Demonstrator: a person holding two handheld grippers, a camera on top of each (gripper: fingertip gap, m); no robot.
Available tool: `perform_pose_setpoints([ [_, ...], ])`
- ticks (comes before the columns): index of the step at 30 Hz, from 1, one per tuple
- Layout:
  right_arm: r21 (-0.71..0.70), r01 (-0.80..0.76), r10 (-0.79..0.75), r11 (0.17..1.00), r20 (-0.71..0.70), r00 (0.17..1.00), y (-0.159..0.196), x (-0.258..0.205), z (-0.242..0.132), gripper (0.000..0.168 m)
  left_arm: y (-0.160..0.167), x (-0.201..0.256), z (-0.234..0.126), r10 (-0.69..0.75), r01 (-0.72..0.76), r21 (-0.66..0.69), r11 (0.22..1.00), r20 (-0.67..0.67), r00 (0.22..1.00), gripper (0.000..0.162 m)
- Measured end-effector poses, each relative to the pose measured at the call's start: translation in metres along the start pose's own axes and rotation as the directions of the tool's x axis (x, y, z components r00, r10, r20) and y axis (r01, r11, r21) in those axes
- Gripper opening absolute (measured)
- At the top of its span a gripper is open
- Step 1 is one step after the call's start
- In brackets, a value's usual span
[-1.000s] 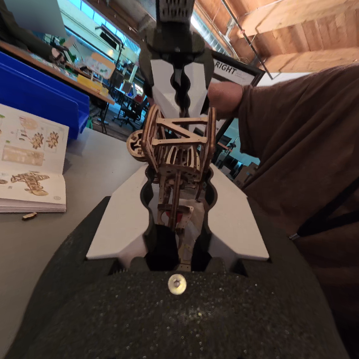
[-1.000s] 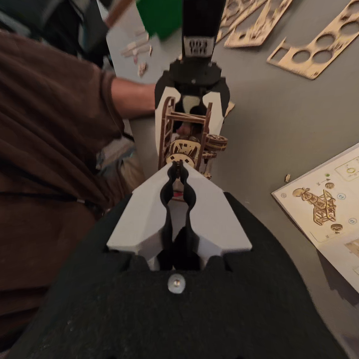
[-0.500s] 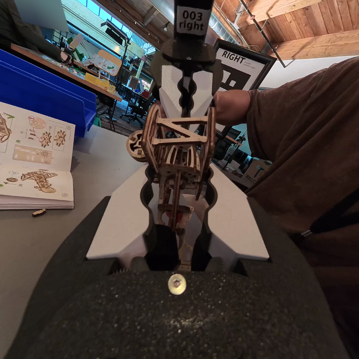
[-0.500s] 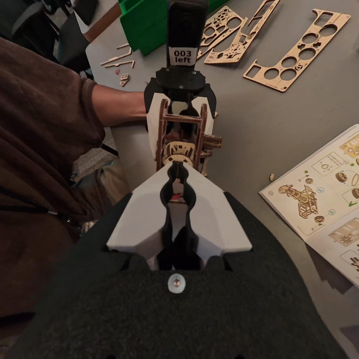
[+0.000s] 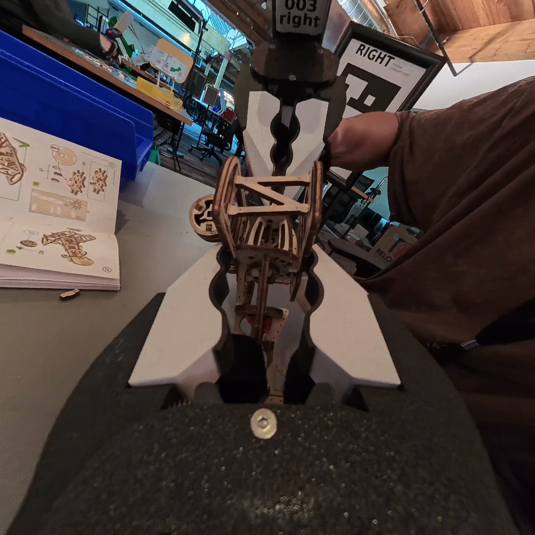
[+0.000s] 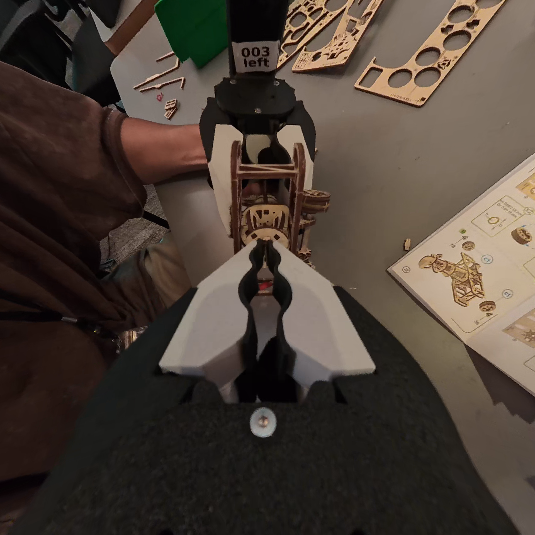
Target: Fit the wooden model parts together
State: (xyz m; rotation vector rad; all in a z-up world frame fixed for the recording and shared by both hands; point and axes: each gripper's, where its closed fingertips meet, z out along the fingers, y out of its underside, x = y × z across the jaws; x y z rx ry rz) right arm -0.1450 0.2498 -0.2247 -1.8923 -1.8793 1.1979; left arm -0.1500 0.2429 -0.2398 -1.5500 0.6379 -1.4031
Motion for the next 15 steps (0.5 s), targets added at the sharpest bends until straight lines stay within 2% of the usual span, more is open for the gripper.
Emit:
perform_pose_setpoints([
  [11, 0.006, -0.097, 0.096, 0.995, 0.078, 0.992, 0.0051, -0.0002, 0.0003, 0.002, 0.0036, -0.0003, 0.0021, 0.006, -0.005, -0.025, 1.0, 0.01, 1.0, 0.049],
  [15, -0.022, -0.08, 0.081, 0.997, 0.073, 0.994, 0.0079, 0.0013, -0.0014, 0.002, 0.0066, -0.0018, 0.0054, 0.01, -0.009, -0.046, 0.999, 0.024, 1.0, 0.049],
])
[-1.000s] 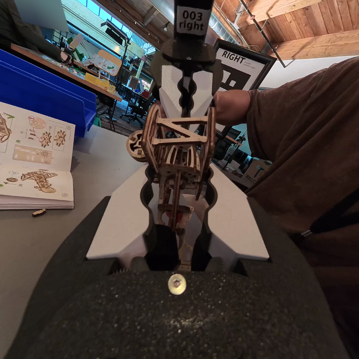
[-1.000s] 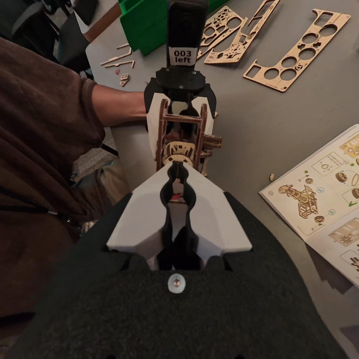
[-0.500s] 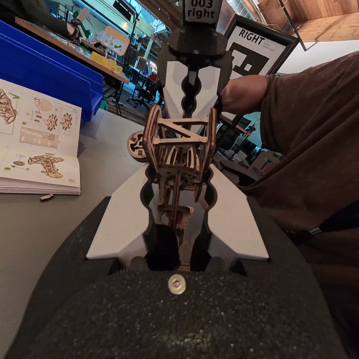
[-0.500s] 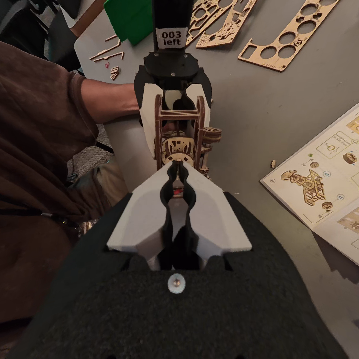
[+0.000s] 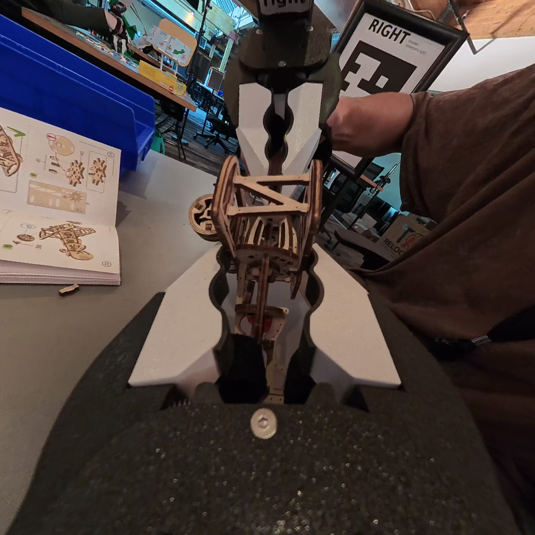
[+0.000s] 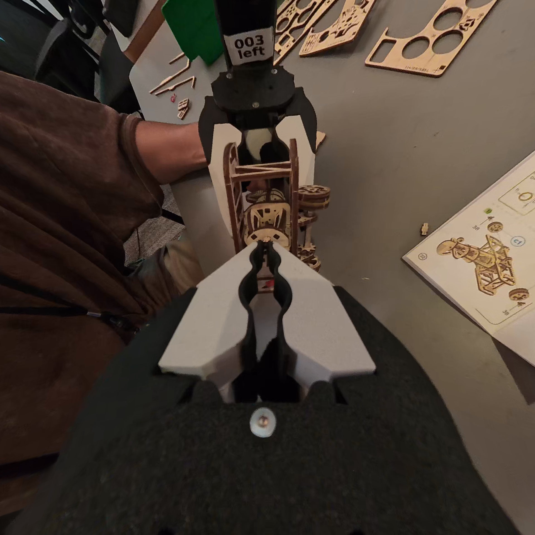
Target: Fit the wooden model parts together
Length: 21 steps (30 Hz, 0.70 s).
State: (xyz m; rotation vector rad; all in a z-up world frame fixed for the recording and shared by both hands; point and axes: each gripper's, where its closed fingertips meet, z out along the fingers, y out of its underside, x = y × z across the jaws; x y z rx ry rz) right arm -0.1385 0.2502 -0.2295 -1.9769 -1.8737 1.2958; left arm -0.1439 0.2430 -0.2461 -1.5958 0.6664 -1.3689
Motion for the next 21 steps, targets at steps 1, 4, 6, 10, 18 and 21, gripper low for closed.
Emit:
perform_pose_setpoints([
  [1, -0.01, -0.001, 0.001, 1.0, 0.004, 1.0, 0.001, 0.0, 0.0, 0.002, 0.001, 0.0, 0.001, 0.003, -0.003, -0.007, 1.0, 0.001, 1.0, 0.049],
  [4, -0.02, 0.001, 0.0, 1.0, 0.009, 1.0, 0.001, 0.0, 0.0, 0.002, 0.0, 0.0, 0.0, -0.001, 0.001, -0.003, 1.0, -0.002, 1.0, 0.049],
  [6, -0.017, -0.017, 0.017, 1.0, 0.017, 1.0, 0.001, 0.0, 0.001, 0.002, -0.001, 0.001, -0.002, -0.011, 0.011, 0.006, 1.0, -0.012, 1.0, 0.049],
  [10, -0.012, -0.051, 0.051, 0.999, 0.038, 0.998, 0.005, -0.001, 0.002, 0.002, 0.002, 0.001, 0.0, -0.016, 0.016, -0.015, 1.0, -0.018, 1.0, 0.049],
  [18, -0.02, -0.087, 0.089, 0.996, 0.058, 0.994, 0.014, 0.004, 0.005, 0.001, 0.008, -0.002, 0.003, -0.025, 0.025, -0.055, 0.998, 0.007, 1.0, 0.048],
  [21, -0.043, -0.084, 0.086, 0.996, 0.055, 0.995, 0.018, 0.004, 0.005, 0.001, 0.011, -0.002, 0.005, -0.019, 0.02, -0.074, 0.997, 0.012, 1.0, 0.048],
])
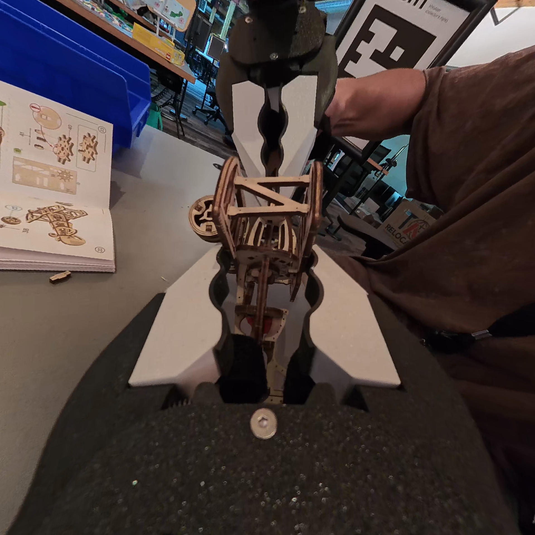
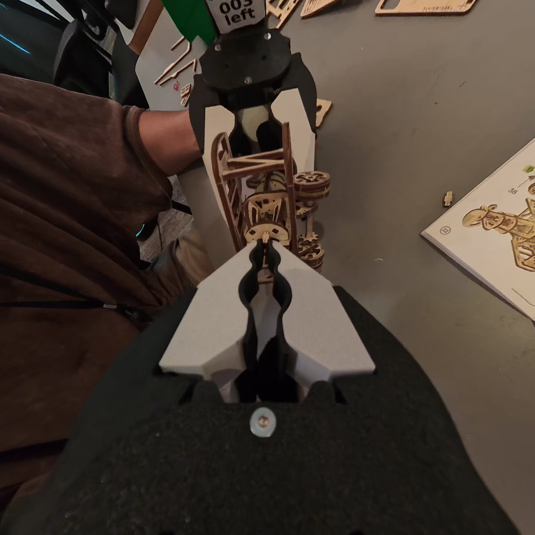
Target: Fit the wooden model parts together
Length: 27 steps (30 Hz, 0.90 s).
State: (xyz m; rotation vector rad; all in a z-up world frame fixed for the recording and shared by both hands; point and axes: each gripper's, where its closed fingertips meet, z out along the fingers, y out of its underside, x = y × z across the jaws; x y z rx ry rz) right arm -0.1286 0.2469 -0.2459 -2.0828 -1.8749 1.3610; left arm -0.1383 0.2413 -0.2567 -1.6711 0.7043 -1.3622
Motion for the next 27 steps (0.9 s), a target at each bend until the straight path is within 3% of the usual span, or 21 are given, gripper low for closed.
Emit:
perform_pose_setpoints([
  [16, -0.029, -0.083, 0.086, 0.996, 0.121, 0.989, 0.007, -0.002, 0.005, 0.001, 0.006, 0.004, 0.001, -0.013, 0.012, -0.035, 0.999, -0.031, 0.999, 0.048],
  [27, -0.056, 0.078, -0.081, 0.995, -0.049, 0.996, 0.004, 0.0, -0.009, 0.009, 0.006, 0.002, 0.004, -0.012, 0.012, -0.039, 0.999, -0.01, 1.0, 0.049],
])
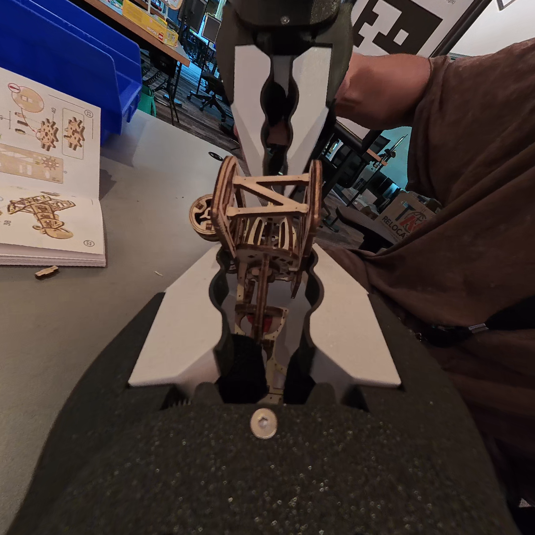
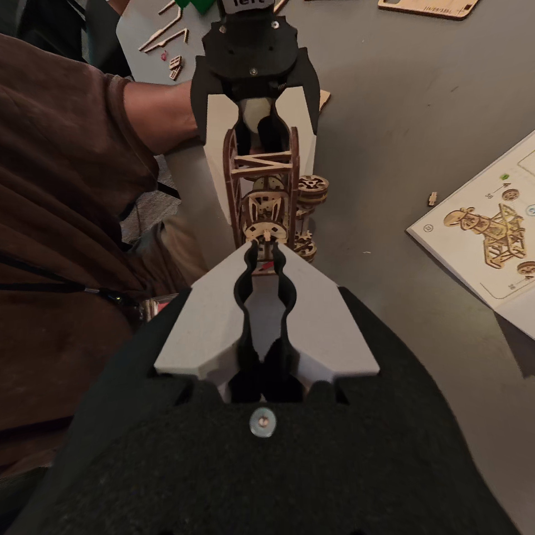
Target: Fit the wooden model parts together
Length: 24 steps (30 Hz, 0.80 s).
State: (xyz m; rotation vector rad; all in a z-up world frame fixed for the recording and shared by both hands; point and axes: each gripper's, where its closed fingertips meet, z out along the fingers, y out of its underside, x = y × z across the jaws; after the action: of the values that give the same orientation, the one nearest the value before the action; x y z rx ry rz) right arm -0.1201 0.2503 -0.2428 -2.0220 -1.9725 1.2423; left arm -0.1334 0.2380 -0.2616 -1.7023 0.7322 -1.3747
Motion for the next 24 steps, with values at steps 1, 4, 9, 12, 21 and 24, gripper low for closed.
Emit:
perform_pose_setpoints([
  [1, 0.002, 0.012, -0.012, 1.0, -0.019, 1.0, 0.0, 0.002, -0.001, 0.01, 0.001, 0.0, 0.0, 0.003, -0.003, -0.003, 1.0, -0.001, 1.0, 0.049],
  [4, 0.007, 0.029, -0.029, 1.0, -0.024, 0.999, -0.002, 0.001, 0.0, 0.01, 0.0, 0.001, 0.001, 0.004, -0.004, -0.002, 1.0, -0.004, 1.0, 0.049],
  [9, -0.01, 0.05, -0.05, 0.999, -0.018, 0.999, -0.001, 0.001, 0.008, 0.005, 0.001, 0.001, 0.001, 0.007, -0.007, -0.005, 1.0, -0.001, 1.0, 0.049],
  [12, -0.024, 0.056, -0.057, 0.998, -0.017, 0.998, 0.002, 0.001, 0.01, 0.003, 0.002, 0.0, 0.001, 0.006, -0.006, -0.013, 1.0, 0.003, 1.0, 0.049],
  [21, -0.004, 0.065, -0.065, 0.998, -0.005, 0.998, 0.006, 0.0, 0.014, 0.002, 0.004, 0.001, 0.001, 0.005, -0.005, -0.025, 1.0, 0.0, 1.0, 0.049],
  [24, -0.004, 0.052, -0.052, 0.999, 0.025, 0.998, 0.005, -0.002, 0.014, 0.002, 0.003, 0.003, 0.001, 0.008, -0.008, -0.018, 1.0, -0.011, 1.0, 0.049],
])
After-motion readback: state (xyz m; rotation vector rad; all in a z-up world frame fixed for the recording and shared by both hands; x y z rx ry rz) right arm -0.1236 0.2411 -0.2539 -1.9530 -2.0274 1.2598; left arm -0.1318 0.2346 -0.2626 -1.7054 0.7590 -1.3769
